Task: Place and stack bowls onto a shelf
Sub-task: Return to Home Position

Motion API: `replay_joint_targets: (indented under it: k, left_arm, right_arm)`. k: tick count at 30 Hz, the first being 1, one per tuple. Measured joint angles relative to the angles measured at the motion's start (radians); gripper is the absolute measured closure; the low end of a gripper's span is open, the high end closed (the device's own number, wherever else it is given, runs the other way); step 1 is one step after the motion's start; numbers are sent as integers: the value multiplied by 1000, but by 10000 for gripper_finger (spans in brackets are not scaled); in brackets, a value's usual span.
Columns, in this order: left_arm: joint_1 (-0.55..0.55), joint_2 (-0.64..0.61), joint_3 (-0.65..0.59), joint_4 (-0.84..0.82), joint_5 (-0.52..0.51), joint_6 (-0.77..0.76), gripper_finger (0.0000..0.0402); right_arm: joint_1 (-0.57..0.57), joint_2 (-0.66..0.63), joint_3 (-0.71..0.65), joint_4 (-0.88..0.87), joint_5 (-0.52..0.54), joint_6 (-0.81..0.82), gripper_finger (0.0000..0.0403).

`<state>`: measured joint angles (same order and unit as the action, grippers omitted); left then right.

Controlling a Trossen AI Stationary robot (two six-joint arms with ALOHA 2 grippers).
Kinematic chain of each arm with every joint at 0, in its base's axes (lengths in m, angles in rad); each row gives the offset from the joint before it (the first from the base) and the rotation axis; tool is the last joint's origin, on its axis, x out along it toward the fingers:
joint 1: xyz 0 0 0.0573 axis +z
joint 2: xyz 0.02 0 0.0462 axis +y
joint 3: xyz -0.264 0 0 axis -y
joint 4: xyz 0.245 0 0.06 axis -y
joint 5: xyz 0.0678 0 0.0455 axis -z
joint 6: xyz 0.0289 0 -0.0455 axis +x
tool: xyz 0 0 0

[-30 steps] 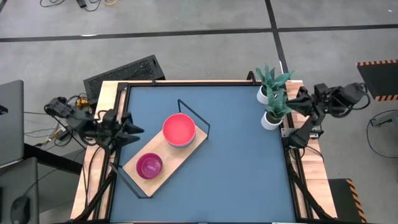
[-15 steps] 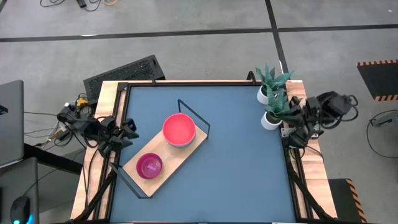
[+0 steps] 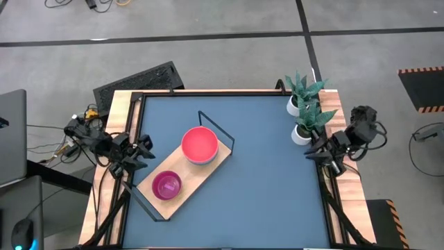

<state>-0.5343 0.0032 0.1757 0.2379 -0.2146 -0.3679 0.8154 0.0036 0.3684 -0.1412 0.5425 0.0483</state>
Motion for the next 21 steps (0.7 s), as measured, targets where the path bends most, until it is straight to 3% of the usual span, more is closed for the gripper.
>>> replay_joint_targets:
  k: [8, 17, 21]
  left_arm:
    - [0, 0, -4, -74, -55, 28, 225]
    - [0, 1, -165, 51, -129, 46, 225]
    - [0, 1, -165, 2, -155, 12, 225]
  right_arm:
    - [0, 0, -116, 118, 5, 11, 314]
    - [-15, 0, -267, 340, 9, 7, 314]
    - [-49, 1, -313, 383, 9, 11, 314]
